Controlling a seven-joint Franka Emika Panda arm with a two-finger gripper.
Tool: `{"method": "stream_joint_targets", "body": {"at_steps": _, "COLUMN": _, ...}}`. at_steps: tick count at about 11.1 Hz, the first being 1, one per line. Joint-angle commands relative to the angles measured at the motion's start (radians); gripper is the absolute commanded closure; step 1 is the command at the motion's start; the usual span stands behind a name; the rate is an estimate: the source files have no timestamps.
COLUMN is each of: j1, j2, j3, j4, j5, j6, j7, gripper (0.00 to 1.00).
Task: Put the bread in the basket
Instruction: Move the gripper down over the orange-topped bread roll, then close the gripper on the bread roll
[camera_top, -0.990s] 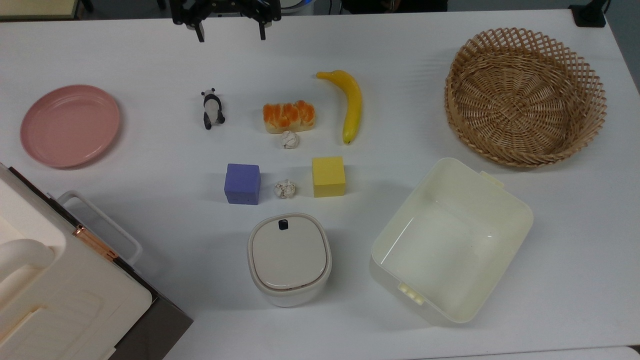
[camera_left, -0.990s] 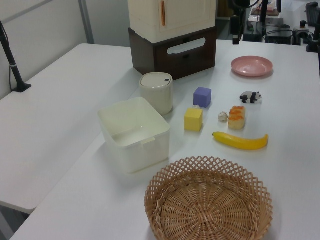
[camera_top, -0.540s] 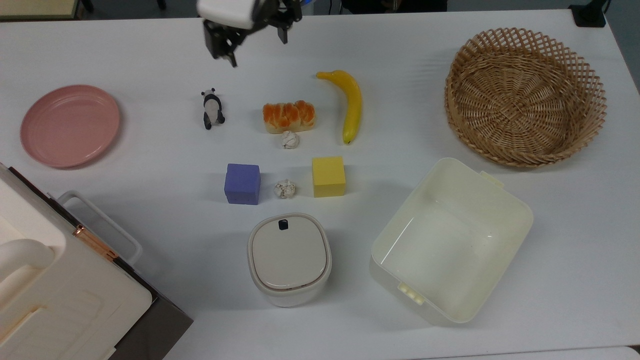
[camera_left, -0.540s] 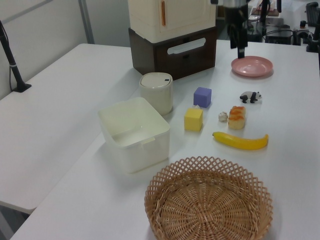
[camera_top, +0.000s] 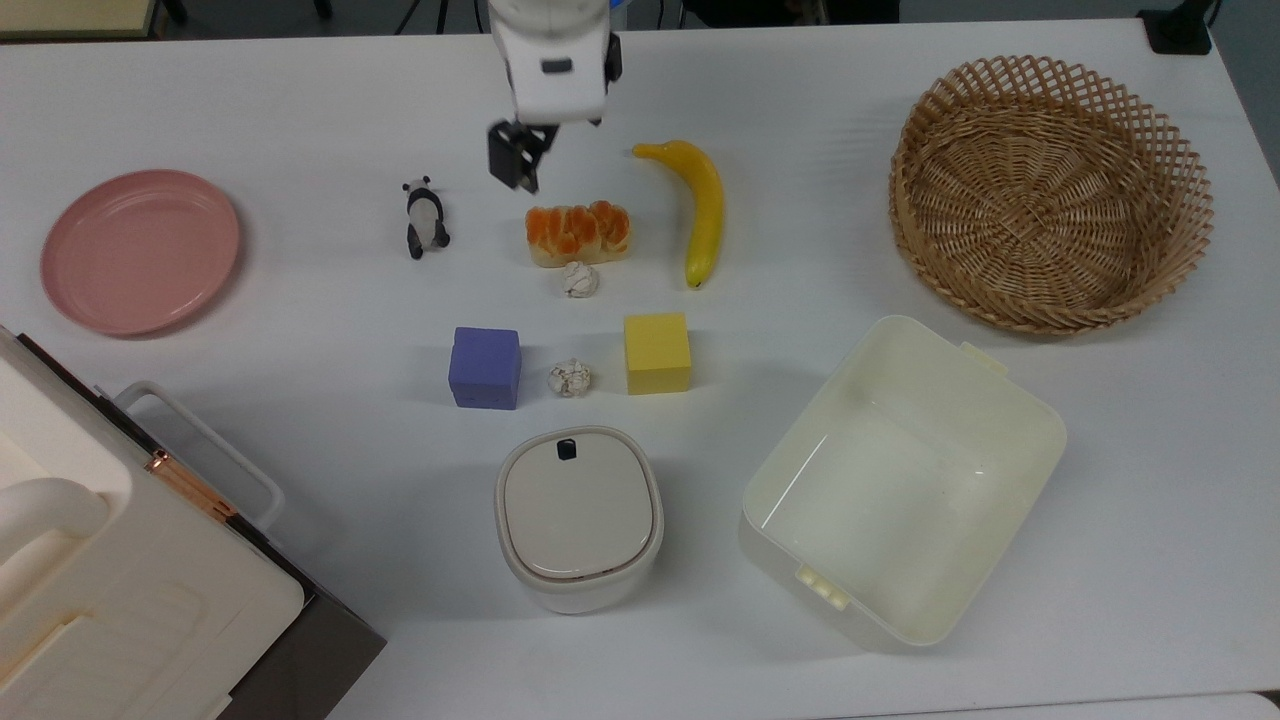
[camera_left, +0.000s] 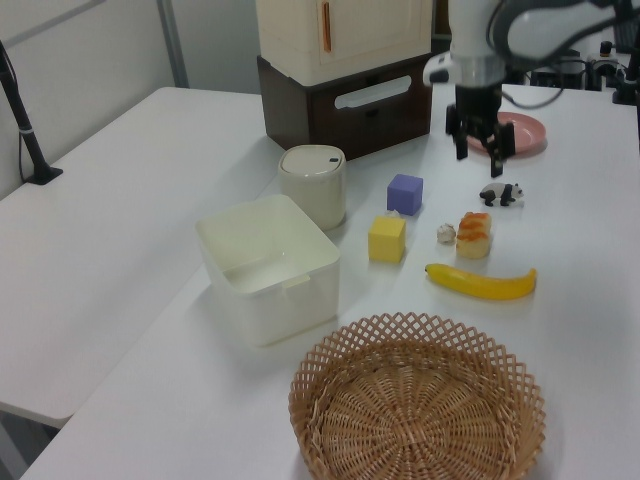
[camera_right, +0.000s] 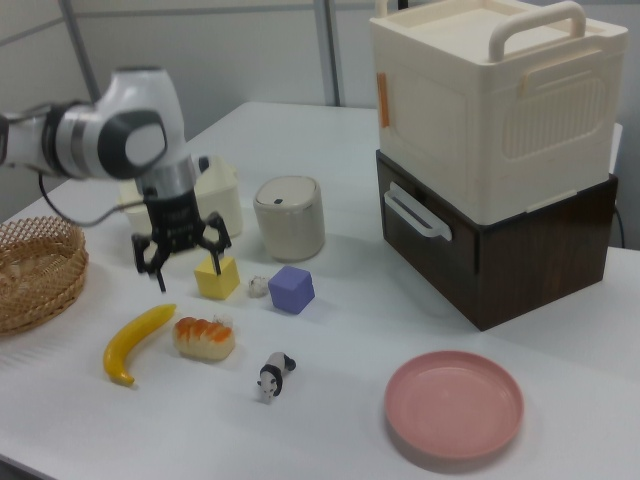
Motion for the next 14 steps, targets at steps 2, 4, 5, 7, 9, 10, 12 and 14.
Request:
{"method": "stream_joint_targets", "body": {"at_steps": 2, "j1": 0.024, "j2": 0.008, "j3": -0.008, "j4": -0.14, "j5": -0.097, "j6": 0.148, "j7": -0.292, "gripper": 0.0}}
{"method": "stream_joint_targets", "body": {"at_steps": 4, "j1": 0.037, "j2": 0.056, "j3": -0.006, "j4": -0.141, "j5": -0.146, "j6": 0.178, "j7": -0.368, "gripper": 0.0}}
{"method": "stream_joint_targets", "body": {"at_steps": 5, "j1": 0.058, "j2": 0.083, "j3": -0.006, "j4": -0.143, "j5": -0.165, "j6": 0.207, "j7": -0.376, "gripper": 0.0}}
{"method": "stream_joint_targets", "body": {"at_steps": 7, "j1": 0.061, "j2": 0.116, "j3": -0.005, "j4": -0.154, "j5": -0.173, "j6": 0.263, "j7": -0.376, "gripper": 0.0}}
{"method": "stream_joint_targets", "body": {"at_steps": 9, "j1": 0.067, "j2": 0.133, "j3": 0.007, "j4": -0.154, "j5": -0.173, "j6": 0.266, "j7": -0.37, "gripper": 0.0}}
{"method": "stream_joint_targets", "body": {"at_steps": 10, "j1": 0.066, "j2": 0.139, "j3": 0.008, "j4": -0.152, "j5": -0.173, "j6": 0.269, "j7": -0.37, "gripper": 0.06}}
{"method": "stream_joint_targets", "body": {"at_steps": 12, "j1": 0.067, "j2": 0.148, "j3": 0.008, "j4": -0.152, "j5": -0.173, "j6": 0.269, "j7": -0.37, "gripper": 0.38}}
{"method": "stream_joint_targets", "body": {"at_steps": 14, "j1": 0.067, "j2": 0.148, "j3": 0.008, "j4": -0.151, "j5": -0.173, "j6": 0.266, "j7": -0.366, "gripper": 0.66}}
